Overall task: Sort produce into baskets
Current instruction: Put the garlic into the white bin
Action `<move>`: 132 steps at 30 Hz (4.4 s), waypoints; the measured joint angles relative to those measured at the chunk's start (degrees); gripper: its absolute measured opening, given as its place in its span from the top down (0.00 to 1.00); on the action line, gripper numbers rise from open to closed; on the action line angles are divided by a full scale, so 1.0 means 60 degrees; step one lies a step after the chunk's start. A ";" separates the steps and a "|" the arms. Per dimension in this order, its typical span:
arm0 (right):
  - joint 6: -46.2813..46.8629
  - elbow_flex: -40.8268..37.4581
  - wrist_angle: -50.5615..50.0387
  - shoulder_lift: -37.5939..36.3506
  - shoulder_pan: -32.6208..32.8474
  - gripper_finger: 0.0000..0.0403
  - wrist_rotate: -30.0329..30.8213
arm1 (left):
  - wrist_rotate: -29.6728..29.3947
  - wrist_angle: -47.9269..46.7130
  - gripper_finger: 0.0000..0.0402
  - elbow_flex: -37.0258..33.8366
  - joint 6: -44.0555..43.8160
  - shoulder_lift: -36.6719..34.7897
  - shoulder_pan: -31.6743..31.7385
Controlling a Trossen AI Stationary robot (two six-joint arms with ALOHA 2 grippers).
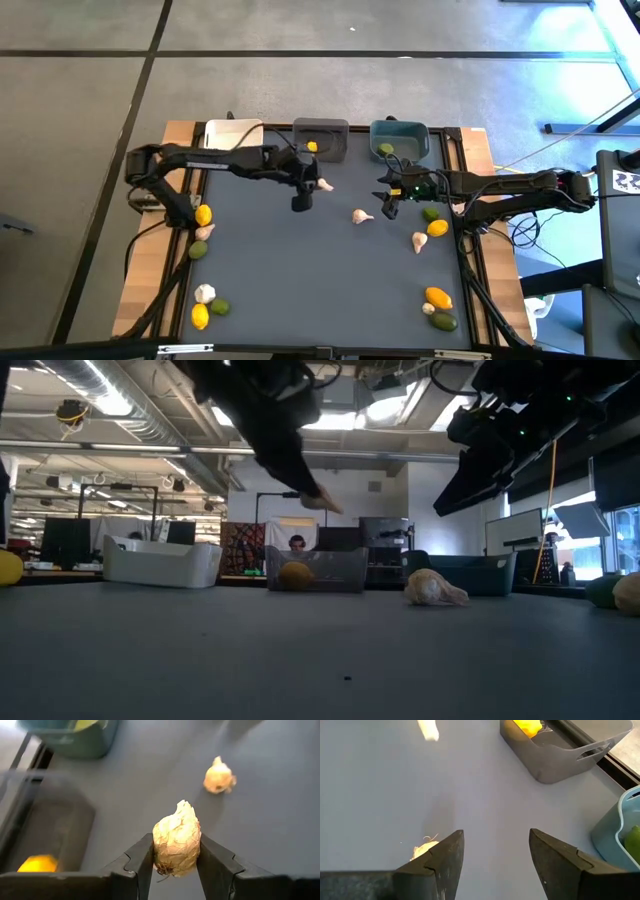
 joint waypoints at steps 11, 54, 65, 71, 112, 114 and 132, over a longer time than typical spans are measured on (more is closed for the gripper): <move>0.0018 0.0001 -0.0083 0.0000 0.0004 0.45 -0.0021 | -0.1634 -0.2338 0.68 -0.0554 -0.1245 -0.1524 0.0693; 0.0011 0.0001 0.0028 0.0000 0.0000 0.45 0.0005 | -0.5357 0.0770 0.57 -0.4269 -0.4609 -0.2095 0.4936; -0.0047 0.0001 0.0028 0.0000 0.0000 0.45 0.0006 | -0.4812 0.0371 0.45 -0.4050 -0.4165 -0.2191 0.4840; -0.0051 0.0001 0.0028 0.0000 0.0000 0.45 0.0005 | -0.4767 -0.0742 0.44 -0.3323 -0.4032 -0.2861 0.4345; -0.0062 0.0012 0.0028 -0.0004 0.0004 0.45 -0.0126 | -0.2283 0.1107 0.44 -0.2444 -0.3750 -0.2653 -0.1221; -0.0068 0.0012 0.0040 -0.0004 0.0004 0.45 -0.0311 | -0.2283 0.1587 0.44 -0.2444 -0.3380 -0.2261 -0.1247; -0.0066 0.0012 0.0031 -0.0004 0.0004 0.45 -0.0316 | -0.1238 0.7405 0.44 -0.2441 -0.1078 0.1513 -0.1273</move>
